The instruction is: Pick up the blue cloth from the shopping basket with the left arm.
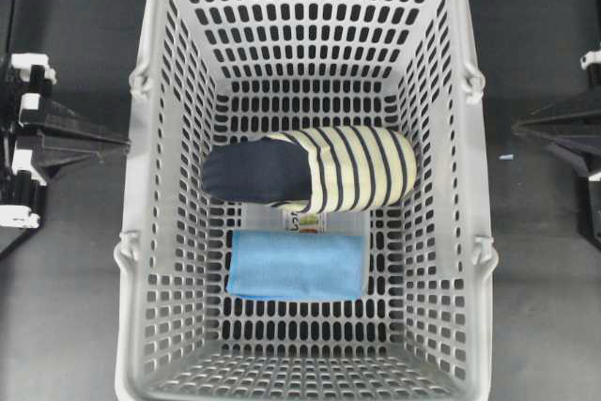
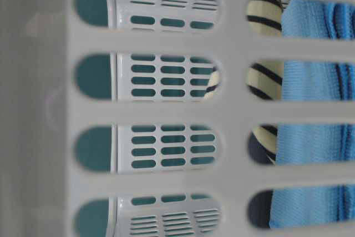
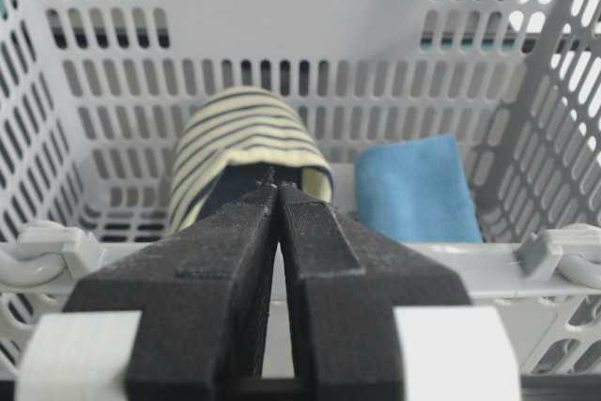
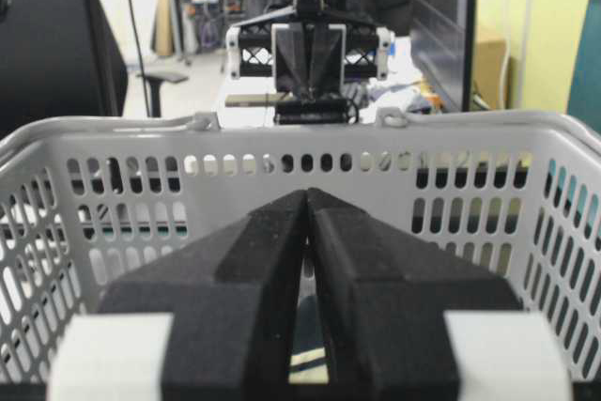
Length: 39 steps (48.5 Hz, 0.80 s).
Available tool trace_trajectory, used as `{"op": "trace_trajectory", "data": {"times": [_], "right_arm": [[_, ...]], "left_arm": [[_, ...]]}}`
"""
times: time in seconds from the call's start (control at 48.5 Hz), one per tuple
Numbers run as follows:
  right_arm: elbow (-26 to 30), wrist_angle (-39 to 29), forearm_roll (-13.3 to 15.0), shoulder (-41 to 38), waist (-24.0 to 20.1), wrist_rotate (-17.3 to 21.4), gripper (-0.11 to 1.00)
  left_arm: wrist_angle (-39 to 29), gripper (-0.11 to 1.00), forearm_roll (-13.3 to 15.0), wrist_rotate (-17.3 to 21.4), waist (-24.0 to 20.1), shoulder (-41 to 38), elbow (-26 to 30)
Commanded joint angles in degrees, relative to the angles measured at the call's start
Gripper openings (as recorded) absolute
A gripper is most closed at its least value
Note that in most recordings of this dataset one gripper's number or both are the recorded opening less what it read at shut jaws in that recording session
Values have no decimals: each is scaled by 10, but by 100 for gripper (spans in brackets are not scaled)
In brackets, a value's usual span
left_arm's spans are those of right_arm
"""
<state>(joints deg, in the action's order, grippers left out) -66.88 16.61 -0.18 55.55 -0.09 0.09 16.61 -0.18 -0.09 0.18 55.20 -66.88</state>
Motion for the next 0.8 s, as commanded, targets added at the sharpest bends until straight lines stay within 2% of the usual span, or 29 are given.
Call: {"op": "trace_trajectory", "data": {"times": [0.0,0.041,0.103,0.268,0.577,0.659,0.742,0.783], "right_arm": [[6,3,-2,-6,-2,5,1],[10,-7,-13,-5,-2,9,3],[16,-25,-20,-6,-3,21,-1],[40,-98,-18,-4,-5,66,-1],[77,-221,-10,0,-5,64,-1],[79,-228,-10,2,-6,62,0],[80,-229,-8,4,-6,60,6],[81,-231,-4,6,-6,59,16]], "left_arm": [[-13,6,-24,-14,15,10,28],[-32,3,-24,-25,19,8,43],[-57,1,-24,-32,25,5,62],[-176,1,-24,-33,43,-14,137],[-349,1,-24,-33,49,-101,283],[-394,1,-24,-30,49,-137,324],[-430,1,-24,-30,49,-169,355],[-447,1,-24,-30,50,-188,373]]}}
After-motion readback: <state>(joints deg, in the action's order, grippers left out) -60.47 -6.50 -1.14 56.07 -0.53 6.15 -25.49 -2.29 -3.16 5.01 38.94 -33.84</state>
